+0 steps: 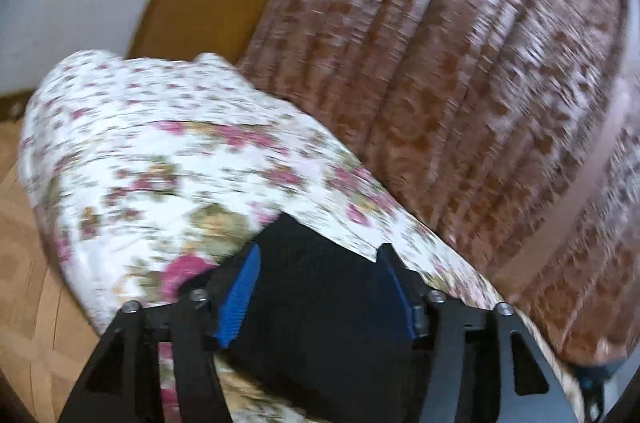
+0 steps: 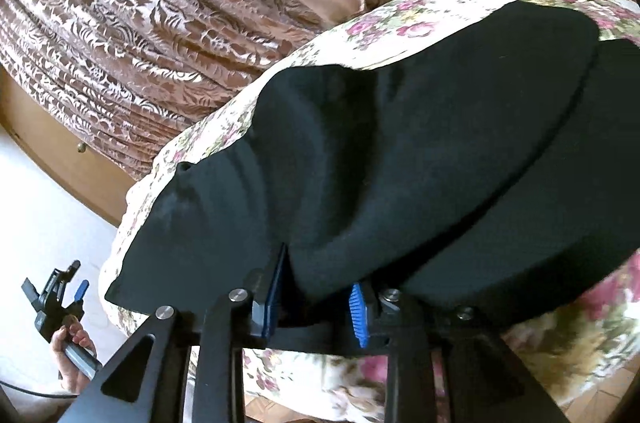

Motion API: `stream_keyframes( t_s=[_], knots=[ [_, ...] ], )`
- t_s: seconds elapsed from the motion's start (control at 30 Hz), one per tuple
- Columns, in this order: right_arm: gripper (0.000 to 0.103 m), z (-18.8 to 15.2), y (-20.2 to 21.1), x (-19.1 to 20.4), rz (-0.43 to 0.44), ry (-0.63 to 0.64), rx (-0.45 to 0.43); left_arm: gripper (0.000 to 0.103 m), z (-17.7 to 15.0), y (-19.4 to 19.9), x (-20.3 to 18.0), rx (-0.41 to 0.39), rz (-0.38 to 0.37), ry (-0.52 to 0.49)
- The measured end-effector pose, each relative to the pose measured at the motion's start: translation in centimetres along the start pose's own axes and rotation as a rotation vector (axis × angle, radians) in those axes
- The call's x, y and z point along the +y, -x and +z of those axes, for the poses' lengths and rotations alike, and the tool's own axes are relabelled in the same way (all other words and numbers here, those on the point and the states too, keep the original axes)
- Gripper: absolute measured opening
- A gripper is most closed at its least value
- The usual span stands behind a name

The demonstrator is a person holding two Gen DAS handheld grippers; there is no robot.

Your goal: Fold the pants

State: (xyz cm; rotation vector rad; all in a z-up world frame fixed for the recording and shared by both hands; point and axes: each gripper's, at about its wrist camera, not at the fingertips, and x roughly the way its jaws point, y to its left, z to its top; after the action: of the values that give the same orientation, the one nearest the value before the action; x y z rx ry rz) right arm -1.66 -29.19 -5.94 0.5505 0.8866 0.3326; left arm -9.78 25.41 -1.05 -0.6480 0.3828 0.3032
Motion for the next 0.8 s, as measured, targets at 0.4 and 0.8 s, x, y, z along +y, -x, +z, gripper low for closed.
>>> stream_keyframes(
  t_s=[0.4,0.8],
  knots=[
    [0.032,4.1,6.2,-8.3,-0.189,-0.175,-0.231,0.065,-5.1,-11.5,-13.4,0.333,-0.148,-0.226],
    [0.032,10.6,4.1,-18.2,-0.205,-0.547,-0.314,0.072,-7.3,-17.8,-10.5,0.357,-0.133,-0.172]
  ],
)
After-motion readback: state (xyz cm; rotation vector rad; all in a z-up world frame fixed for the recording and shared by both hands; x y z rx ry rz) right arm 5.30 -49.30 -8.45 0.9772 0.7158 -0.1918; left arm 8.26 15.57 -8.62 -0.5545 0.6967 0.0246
